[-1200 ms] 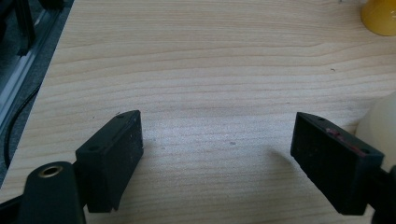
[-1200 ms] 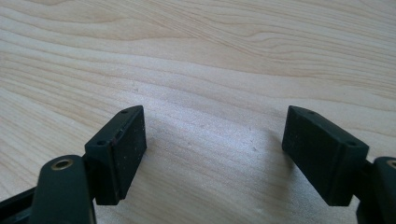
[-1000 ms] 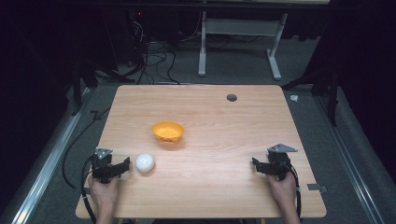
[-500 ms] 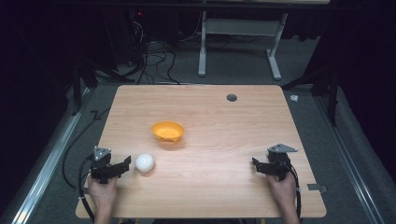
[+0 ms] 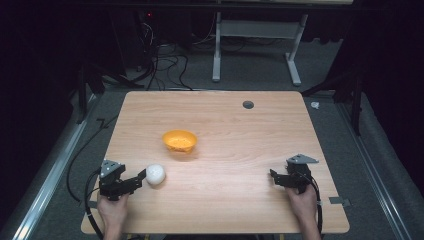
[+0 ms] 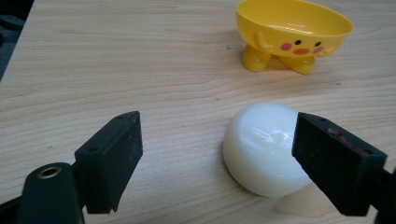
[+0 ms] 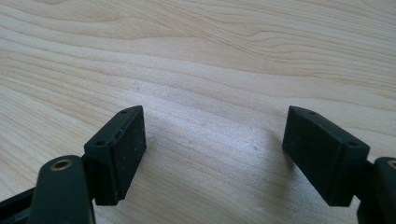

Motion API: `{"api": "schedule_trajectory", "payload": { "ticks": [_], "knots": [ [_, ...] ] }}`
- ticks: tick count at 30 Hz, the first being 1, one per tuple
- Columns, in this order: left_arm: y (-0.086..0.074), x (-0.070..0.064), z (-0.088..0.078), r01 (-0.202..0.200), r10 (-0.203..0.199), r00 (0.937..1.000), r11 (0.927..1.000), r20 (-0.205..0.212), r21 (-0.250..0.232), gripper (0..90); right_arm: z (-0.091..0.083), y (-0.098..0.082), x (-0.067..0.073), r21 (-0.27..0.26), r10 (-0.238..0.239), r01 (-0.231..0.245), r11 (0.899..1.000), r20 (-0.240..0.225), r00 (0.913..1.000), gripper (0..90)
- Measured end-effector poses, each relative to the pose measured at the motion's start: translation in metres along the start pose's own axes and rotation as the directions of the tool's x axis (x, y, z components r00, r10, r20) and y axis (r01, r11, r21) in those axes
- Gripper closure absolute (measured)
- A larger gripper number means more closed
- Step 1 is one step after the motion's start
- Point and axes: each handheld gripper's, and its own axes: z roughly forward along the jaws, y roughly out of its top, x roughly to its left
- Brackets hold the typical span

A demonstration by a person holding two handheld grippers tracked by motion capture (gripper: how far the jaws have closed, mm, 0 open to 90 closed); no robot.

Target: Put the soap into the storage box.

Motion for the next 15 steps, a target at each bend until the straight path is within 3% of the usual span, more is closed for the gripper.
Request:
{"api": "schedule_trajectory", "payload": {
  "ticks": [15],
  "knots": [
    [0.0, -0.022, 0.007, -0.072, 0.07, 0.9959, 0.9967, 0.058, 0.036, 14.9, 0.0, 0.0, 0.0, -0.001, -0.005, 0.005, 1.0, -0.002, 1.0, 22.3]
  ]
}}
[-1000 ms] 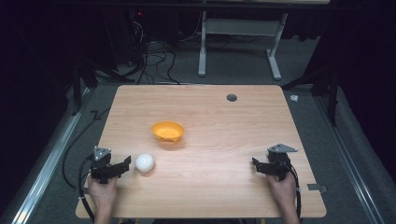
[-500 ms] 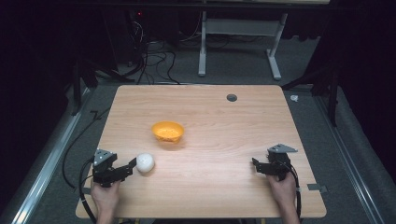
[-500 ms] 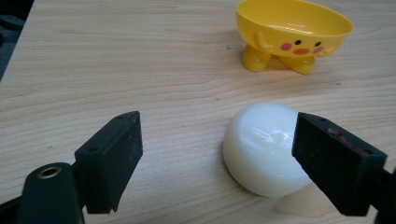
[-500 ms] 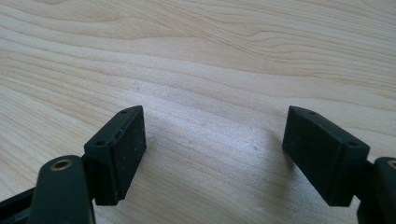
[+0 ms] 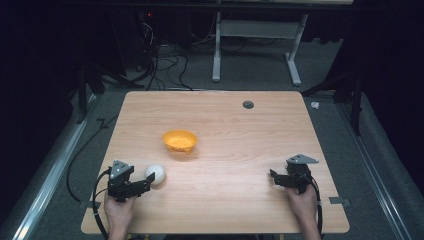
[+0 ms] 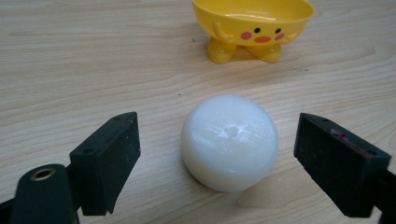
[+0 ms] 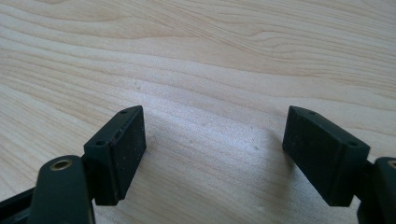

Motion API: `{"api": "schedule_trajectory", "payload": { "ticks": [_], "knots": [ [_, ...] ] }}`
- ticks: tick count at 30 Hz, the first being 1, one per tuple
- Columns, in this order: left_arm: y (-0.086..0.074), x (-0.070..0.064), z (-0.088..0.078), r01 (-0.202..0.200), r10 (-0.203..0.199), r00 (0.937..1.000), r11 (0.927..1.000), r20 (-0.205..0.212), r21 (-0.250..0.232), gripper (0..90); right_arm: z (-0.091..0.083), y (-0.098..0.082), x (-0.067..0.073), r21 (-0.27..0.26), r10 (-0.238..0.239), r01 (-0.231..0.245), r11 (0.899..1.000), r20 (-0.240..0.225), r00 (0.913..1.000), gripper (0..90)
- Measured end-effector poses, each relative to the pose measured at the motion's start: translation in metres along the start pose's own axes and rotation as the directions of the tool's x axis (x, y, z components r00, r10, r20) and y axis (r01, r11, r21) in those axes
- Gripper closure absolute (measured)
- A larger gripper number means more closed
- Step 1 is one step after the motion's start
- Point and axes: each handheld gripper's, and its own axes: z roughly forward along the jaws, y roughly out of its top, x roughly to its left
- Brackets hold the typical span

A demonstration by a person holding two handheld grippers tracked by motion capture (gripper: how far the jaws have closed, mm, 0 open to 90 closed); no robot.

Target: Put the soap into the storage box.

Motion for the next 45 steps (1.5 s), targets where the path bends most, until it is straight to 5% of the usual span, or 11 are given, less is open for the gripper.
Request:
{"api": "schedule_trajectory", "payload": {
  "ticks": [10, 45],
  "knots": [
    [-0.002, -0.012, 0.015, -0.056, 0.057, 0.9982, 0.9966, -0.018, 0.06, 14.1, 0.0, 0.0, 0.0, 0.0, 0.0, 0.0, 1.0, -0.001, 1.0, 22.3],
    [-0.004, -0.017, 0.047, -0.055, 0.059, 0.9979, 0.9887, -0.026, 0.139, 15.4, 0.0, 0.0, 0.0, 0.0, 0.001, -0.001, 1.0, -0.001, 1.0, 22.3]
  ]
}}
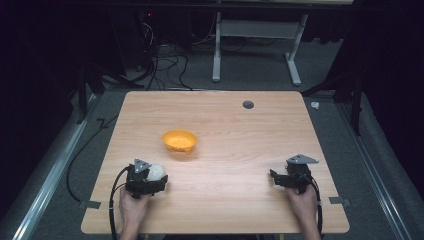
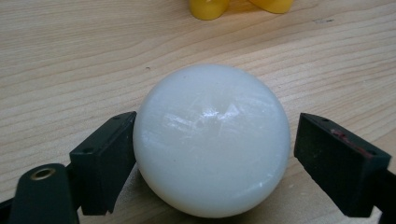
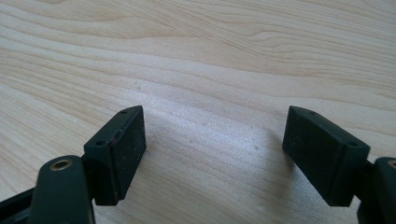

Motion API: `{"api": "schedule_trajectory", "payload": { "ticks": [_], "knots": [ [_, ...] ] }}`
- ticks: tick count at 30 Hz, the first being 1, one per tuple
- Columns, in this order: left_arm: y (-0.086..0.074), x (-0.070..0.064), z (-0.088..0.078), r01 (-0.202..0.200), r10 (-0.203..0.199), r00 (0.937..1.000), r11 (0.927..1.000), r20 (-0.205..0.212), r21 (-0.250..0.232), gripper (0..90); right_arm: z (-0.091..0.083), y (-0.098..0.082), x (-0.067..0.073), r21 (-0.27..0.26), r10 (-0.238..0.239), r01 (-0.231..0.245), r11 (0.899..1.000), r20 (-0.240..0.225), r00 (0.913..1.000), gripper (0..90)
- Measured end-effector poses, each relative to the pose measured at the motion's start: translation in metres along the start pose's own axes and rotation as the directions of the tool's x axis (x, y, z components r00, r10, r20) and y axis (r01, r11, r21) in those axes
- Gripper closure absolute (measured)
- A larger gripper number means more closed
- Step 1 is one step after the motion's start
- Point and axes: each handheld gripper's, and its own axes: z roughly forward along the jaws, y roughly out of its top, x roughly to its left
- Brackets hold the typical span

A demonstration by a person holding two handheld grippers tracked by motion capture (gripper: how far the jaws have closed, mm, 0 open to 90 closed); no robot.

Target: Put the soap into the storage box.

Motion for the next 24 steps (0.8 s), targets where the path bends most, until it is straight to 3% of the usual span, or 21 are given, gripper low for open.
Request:
{"api": "schedule_trajectory", "payload": {
  "ticks": [9, 24],
  "knots": [
    [-0.0004, -0.0006, 0.0008, -0.009, 0.009, 0.9995, 1.0, -0.029, 0.001, 21.3, 0.0, 0.0, 0.0001, 0.001, 0.002, -0.002, 1.0, 0.0, 1.0, 22.2],
    [-0.0003, -0.0004, 0.0014, -0.017, 0.017, 0.9995, 0.9998, -0.026, -0.008, 23.8, 0.0, 0.0, 0.0, 0.0, 0.001, -0.001, 1.0, 0.0, 1.0, 22.3]
  ]
}}
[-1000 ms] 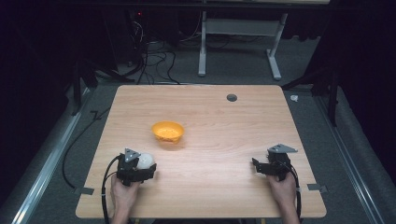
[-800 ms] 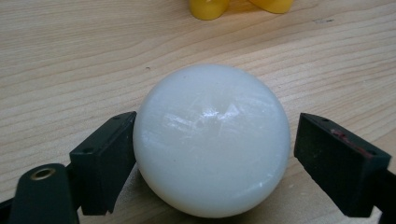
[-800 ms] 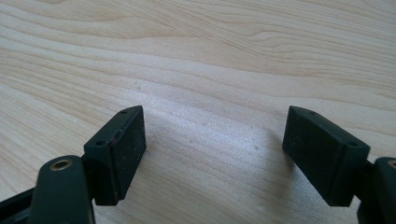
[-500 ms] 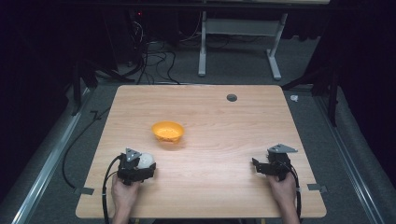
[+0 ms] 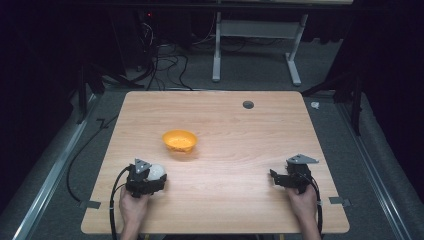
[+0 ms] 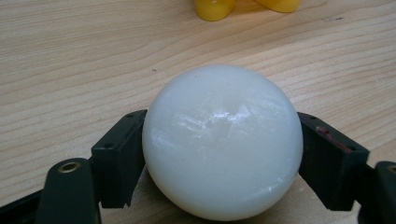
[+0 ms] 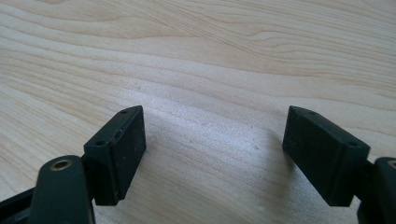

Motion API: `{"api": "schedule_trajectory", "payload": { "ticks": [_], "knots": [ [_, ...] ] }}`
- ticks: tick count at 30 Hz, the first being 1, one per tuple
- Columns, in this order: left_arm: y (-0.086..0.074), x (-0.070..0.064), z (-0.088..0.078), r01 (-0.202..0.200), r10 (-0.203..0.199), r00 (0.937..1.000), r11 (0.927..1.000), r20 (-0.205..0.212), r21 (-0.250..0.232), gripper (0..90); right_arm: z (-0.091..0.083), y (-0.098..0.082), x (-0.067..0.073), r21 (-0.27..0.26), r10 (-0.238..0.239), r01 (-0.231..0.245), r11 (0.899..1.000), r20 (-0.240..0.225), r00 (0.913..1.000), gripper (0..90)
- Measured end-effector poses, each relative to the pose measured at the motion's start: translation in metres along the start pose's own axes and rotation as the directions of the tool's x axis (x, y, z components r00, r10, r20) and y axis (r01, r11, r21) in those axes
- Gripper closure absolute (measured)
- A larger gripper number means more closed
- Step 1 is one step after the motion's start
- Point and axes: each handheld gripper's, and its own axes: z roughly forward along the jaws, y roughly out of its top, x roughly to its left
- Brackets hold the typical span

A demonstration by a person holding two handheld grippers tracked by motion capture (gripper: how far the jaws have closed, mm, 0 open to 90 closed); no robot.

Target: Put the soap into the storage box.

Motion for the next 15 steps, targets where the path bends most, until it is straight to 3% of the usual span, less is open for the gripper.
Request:
{"api": "schedule_trajectory", "payload": {
  "ticks": [15],
  "knots": [
    [0.002, 0.002, -0.01, -0.001, 0.002, 0.9996, 0.9998, 0.029, -0.018, 23.9, 0.0, 0.0, 0.0, 0.0, -0.001, 0.001, 1.0, 0.0, 1.0, 22.3]
  ]
}}
